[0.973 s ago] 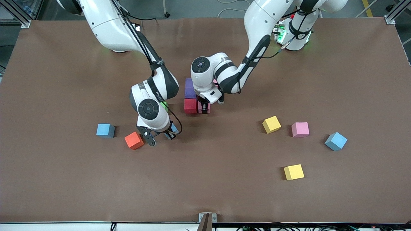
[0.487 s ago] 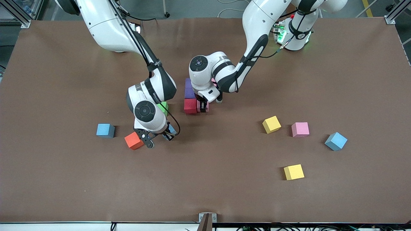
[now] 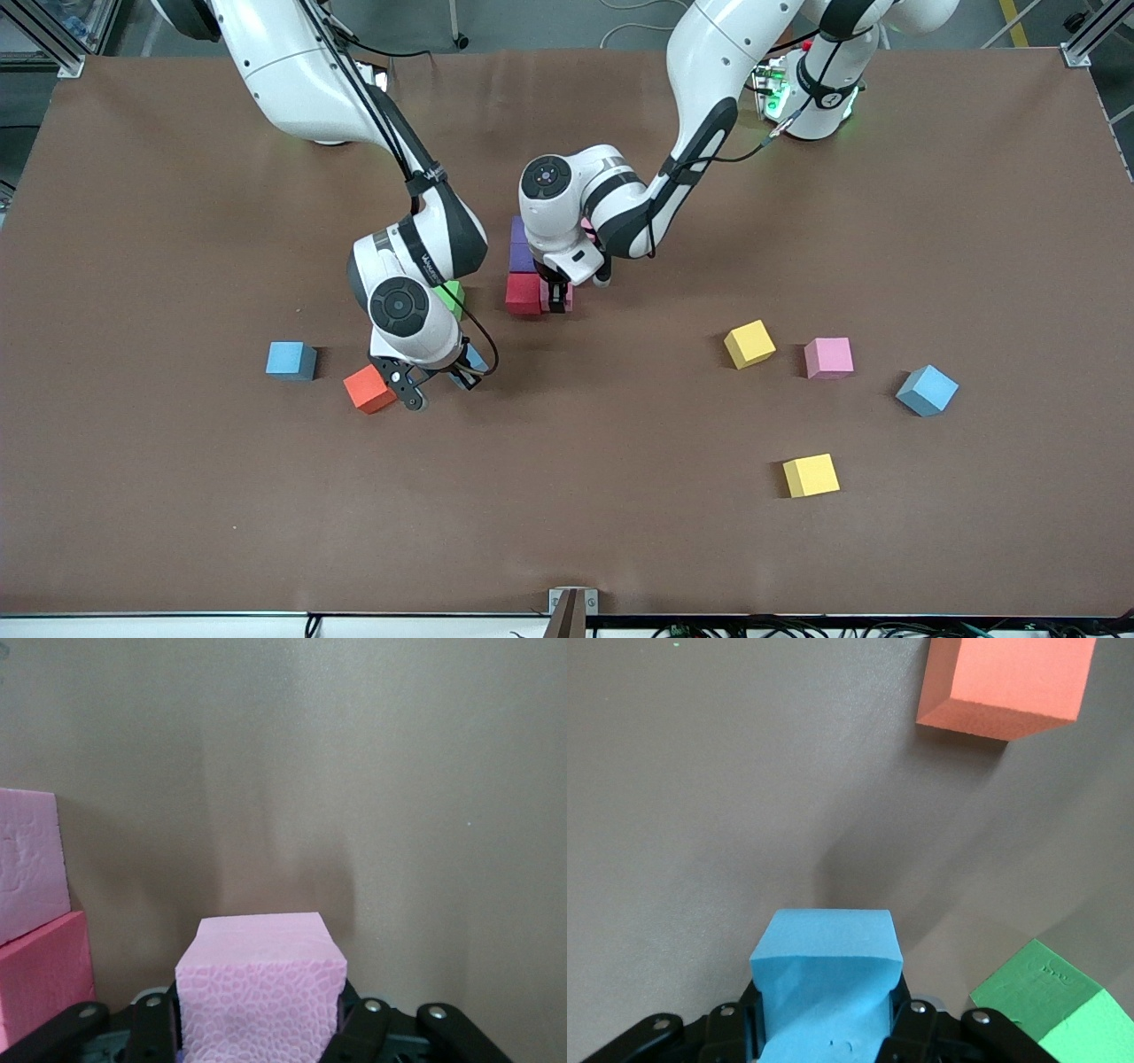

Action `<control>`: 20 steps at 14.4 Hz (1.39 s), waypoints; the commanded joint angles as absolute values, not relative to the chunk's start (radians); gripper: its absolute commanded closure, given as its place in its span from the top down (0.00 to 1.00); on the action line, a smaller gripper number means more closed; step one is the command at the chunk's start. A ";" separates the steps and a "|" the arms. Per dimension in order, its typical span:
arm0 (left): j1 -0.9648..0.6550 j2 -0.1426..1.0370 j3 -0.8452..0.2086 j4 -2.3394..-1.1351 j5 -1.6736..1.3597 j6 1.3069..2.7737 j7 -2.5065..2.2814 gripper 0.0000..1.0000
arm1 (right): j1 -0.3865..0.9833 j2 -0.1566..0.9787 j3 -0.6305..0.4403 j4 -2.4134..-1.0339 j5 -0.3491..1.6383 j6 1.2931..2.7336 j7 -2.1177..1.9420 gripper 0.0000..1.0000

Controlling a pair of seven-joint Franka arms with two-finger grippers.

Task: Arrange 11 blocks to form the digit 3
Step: 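Lower the pink cube onto the red cube while the right gripper holds blue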

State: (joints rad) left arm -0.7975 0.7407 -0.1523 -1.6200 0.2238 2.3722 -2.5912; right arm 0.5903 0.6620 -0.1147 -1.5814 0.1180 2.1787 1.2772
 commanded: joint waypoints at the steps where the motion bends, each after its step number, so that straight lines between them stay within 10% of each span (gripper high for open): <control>1: -0.810 0.764 -0.143 -1.591 0.245 2.355 -2.611 0.23 | 0.581 0.650 -0.107 -1.580 0.135 2.166 1.258 0.01; 5: -0.810 0.765 -0.143 -1.591 0.253 2.355 -2.606 0.48 | 0.583 0.652 -0.107 -1.580 0.135 2.166 1.256 0.01; 8: -0.810 0.761 -0.143 -1.591 0.277 2.353 -2.600 1.00 | 0.595 0.653 -0.107 -1.580 0.133 2.166 1.235 0.01; 20: -0.793 0.517 -0.156 -1.647 0.288 2.165 -2.478 1.00 | 0.633 0.653 -0.081 -1.589 0.132 2.158 0.821 0.01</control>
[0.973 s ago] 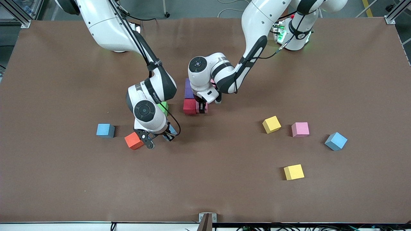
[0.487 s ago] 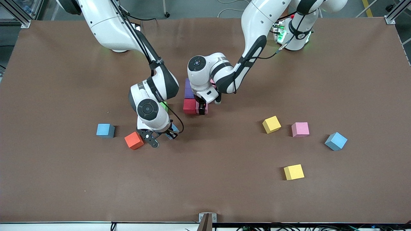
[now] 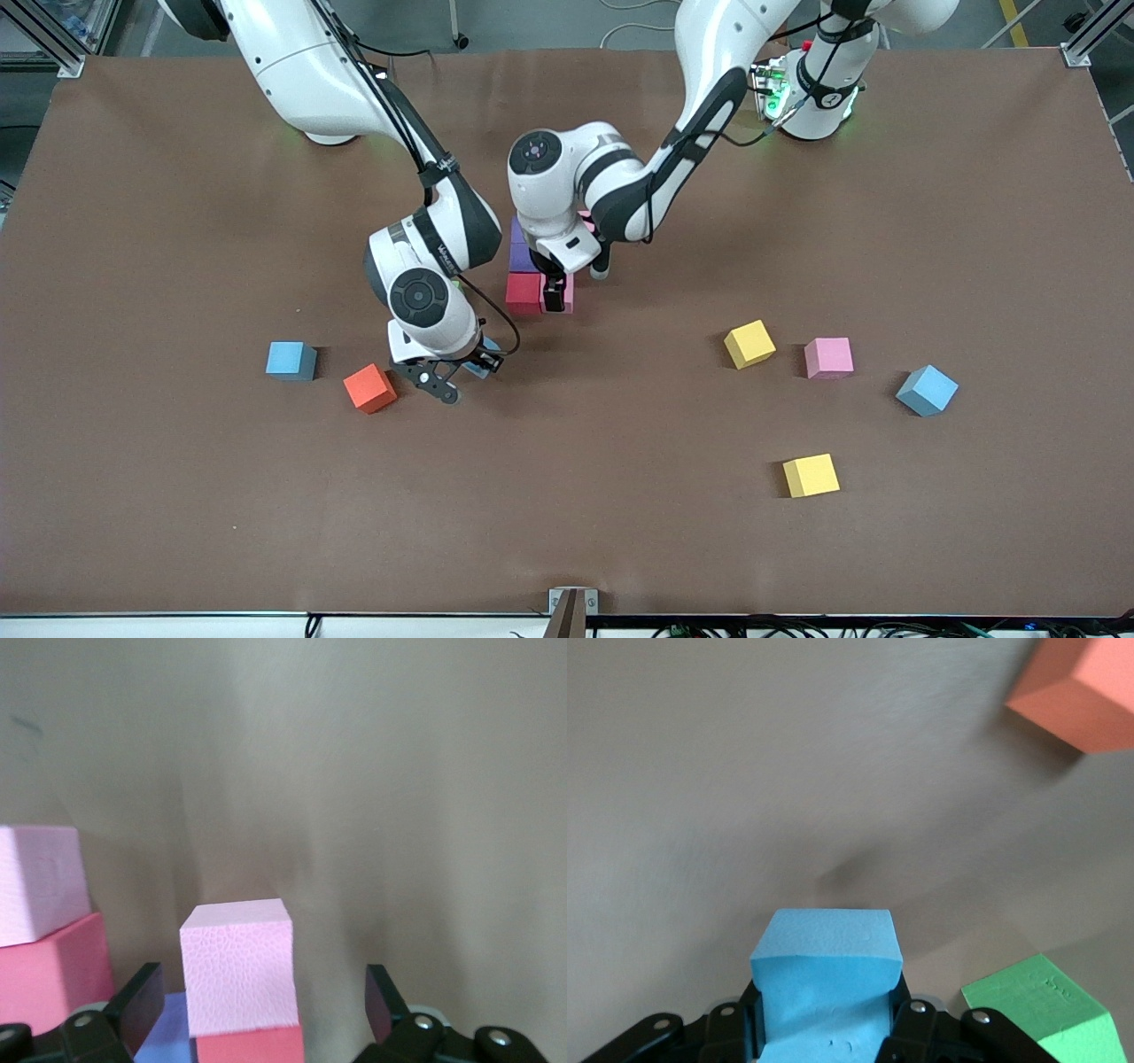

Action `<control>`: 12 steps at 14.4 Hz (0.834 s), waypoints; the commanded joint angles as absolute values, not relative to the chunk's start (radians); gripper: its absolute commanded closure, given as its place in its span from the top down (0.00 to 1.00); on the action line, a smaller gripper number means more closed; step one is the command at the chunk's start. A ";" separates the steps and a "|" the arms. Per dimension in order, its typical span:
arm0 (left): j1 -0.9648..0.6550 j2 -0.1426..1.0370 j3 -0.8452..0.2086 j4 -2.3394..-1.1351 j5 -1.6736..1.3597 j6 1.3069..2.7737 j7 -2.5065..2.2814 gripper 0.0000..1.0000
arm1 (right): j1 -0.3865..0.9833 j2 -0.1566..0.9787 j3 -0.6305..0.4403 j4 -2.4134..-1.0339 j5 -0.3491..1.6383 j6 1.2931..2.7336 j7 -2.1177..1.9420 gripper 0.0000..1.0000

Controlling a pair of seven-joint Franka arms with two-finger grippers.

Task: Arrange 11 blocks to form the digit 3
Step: 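Lower the pink cube onto the red cube while the right gripper holds blue, then move the left gripper to the yellow cube beside the loose pink cube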

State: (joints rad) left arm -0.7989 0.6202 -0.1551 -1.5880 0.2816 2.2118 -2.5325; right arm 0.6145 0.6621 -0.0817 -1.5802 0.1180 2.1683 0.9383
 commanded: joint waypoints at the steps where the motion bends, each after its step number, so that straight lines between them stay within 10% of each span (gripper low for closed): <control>1: -0.779 0.477 -0.156 -1.660 0.282 2.143 -2.424 1.00 | 0.644 0.653 -0.081 -1.589 0.129 2.149 0.746 0.01; 12: -0.424 0.413 -0.156 -1.690 0.287 2.094 -1.495 1.00 | 0.707 0.664 -0.081 -1.583 0.127 2.263 0.627 0.01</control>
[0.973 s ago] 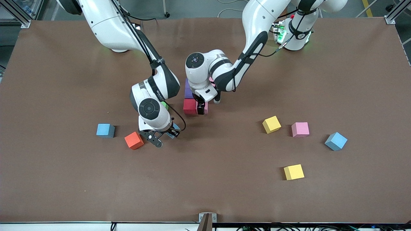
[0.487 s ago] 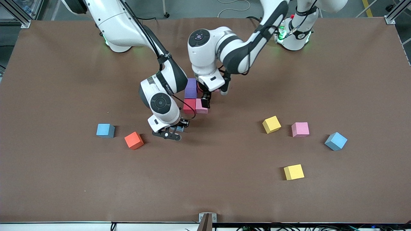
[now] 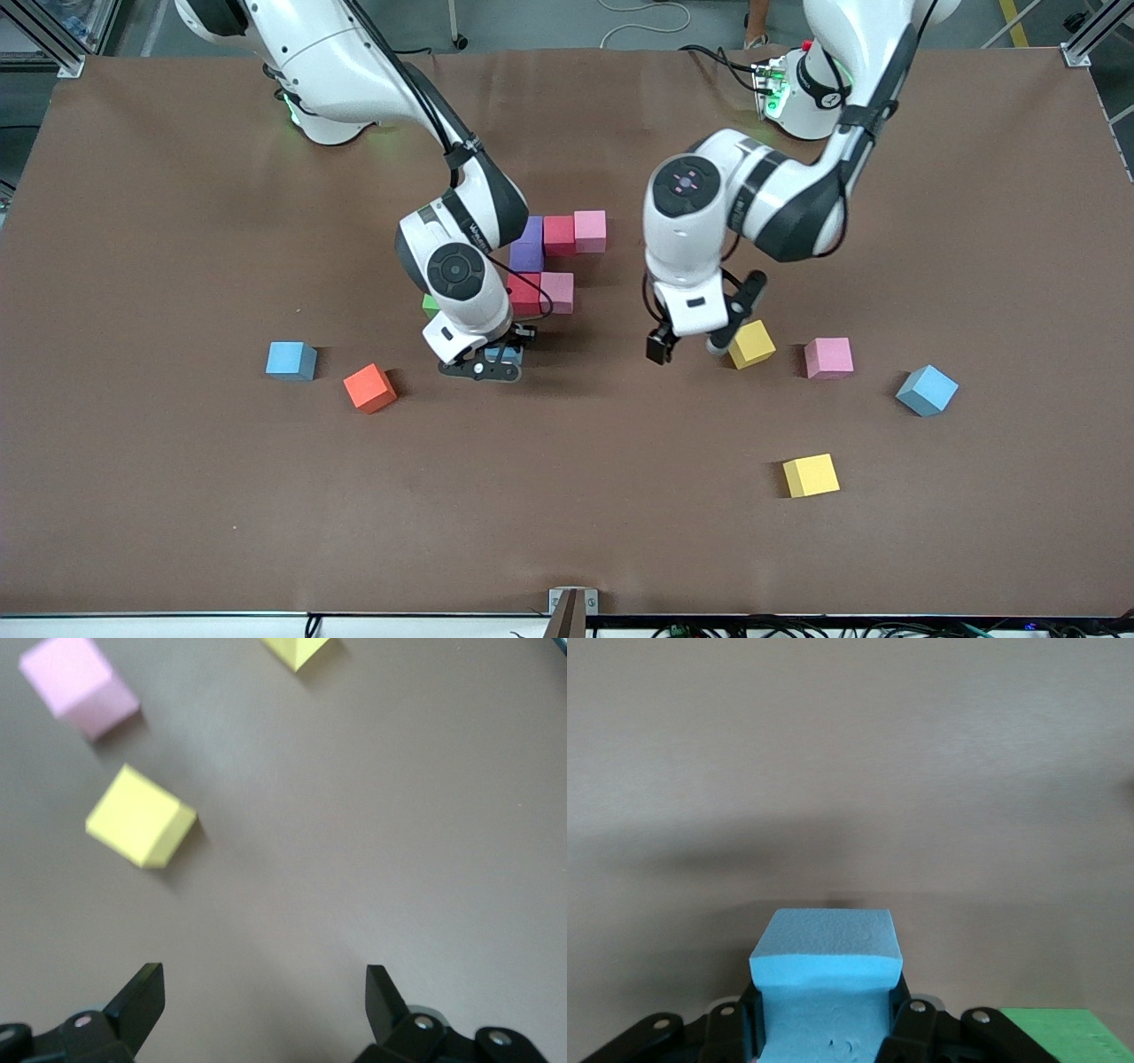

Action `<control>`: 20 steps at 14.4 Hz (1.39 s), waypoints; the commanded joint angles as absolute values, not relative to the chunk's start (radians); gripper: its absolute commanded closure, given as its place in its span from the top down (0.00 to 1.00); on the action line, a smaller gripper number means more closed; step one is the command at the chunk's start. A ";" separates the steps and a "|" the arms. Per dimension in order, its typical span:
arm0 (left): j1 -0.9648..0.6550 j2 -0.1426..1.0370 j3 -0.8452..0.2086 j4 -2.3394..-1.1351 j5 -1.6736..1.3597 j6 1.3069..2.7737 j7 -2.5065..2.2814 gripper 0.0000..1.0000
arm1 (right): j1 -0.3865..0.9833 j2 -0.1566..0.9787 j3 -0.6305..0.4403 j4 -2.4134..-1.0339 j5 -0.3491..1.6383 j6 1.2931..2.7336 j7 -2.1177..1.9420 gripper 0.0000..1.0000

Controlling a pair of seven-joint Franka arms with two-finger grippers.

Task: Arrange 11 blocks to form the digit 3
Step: 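Move the left gripper to the yellow cube beside the loose pink cube, then grasp the yellow cube with the left gripper and lift it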

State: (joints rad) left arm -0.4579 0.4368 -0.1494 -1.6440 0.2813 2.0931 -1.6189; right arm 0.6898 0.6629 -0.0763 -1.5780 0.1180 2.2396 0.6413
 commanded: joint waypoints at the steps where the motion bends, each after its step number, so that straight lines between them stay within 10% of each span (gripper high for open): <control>1: -0.387 0.394 -0.156 -1.727 0.287 2.097 -1.389 1.00 | 0.709 0.664 -0.081 -1.588 0.127 2.263 0.627 0.01; 6: -0.215 0.330 -0.160 -1.974 0.288 2.333 -1.093 1.00 | 0.718 0.667 -0.081 -1.606 0.124 2.266 0.562 0.01; 20: -0.146 0.417 -0.212 -2.059 0.202 2.471 -0.825 1.00 | 0.735 0.681 -0.081 -1.660 0.130 2.322 0.549 0.01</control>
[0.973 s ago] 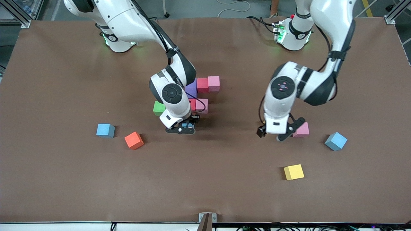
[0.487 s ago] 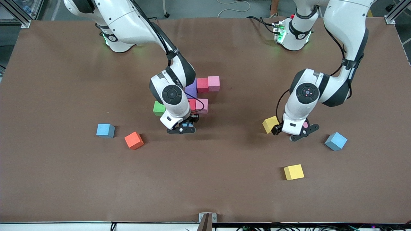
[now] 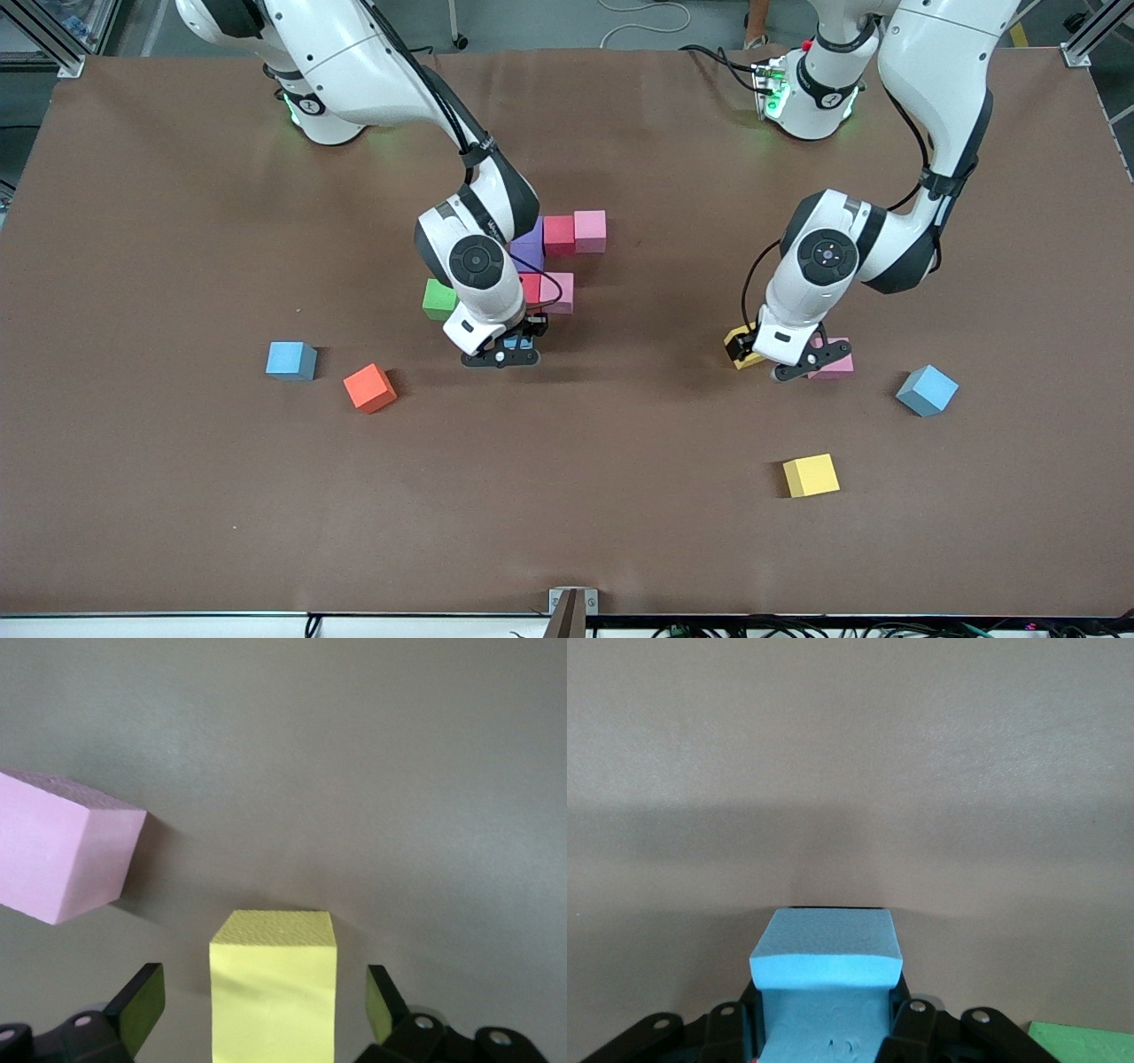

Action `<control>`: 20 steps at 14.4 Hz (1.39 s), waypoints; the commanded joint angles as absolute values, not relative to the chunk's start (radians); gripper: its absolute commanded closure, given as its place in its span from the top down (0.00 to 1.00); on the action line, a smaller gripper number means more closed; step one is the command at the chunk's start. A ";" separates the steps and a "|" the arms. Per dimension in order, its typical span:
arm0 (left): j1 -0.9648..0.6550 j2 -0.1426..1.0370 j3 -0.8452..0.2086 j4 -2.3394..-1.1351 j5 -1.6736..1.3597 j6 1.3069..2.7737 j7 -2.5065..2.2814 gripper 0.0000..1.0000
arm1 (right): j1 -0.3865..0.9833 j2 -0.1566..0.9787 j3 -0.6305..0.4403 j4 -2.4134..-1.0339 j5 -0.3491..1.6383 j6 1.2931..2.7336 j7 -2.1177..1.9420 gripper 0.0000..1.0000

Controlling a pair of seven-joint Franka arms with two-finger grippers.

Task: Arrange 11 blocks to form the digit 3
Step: 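Grasp the yellow cube with the left gripper and lift it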

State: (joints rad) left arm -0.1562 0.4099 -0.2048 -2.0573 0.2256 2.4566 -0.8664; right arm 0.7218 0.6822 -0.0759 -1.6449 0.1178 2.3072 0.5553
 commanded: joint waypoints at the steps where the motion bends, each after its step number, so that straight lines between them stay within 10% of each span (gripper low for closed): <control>1: -0.146 0.425 -0.212 -2.059 0.202 2.471 -0.812 1.00 | 0.736 0.683 -0.081 -1.660 0.132 2.325 0.551 0.01; 7: -0.144 0.459 -0.210 -2.054 0.169 2.474 -0.804 0.95 | 0.750 0.683 -0.081 -1.661 0.132 2.324 0.558 0.01; 13: -0.166 0.440 -0.230 -2.023 0.058 2.456 -0.944 0.30 | 0.761 0.681 -0.081 -1.684 0.132 2.324 0.560 0.01; 20: -0.199 0.440 -0.351 -1.959 0.060 2.395 -1.513 0.23 | 0.770 0.680 -0.081 -1.687 0.132 2.322 0.569 0.02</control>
State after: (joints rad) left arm -0.1811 0.4543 -0.3454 -1.9636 0.0744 2.4162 -1.3906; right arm 0.7483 0.6888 -0.0763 -1.6488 0.1178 2.3085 0.5577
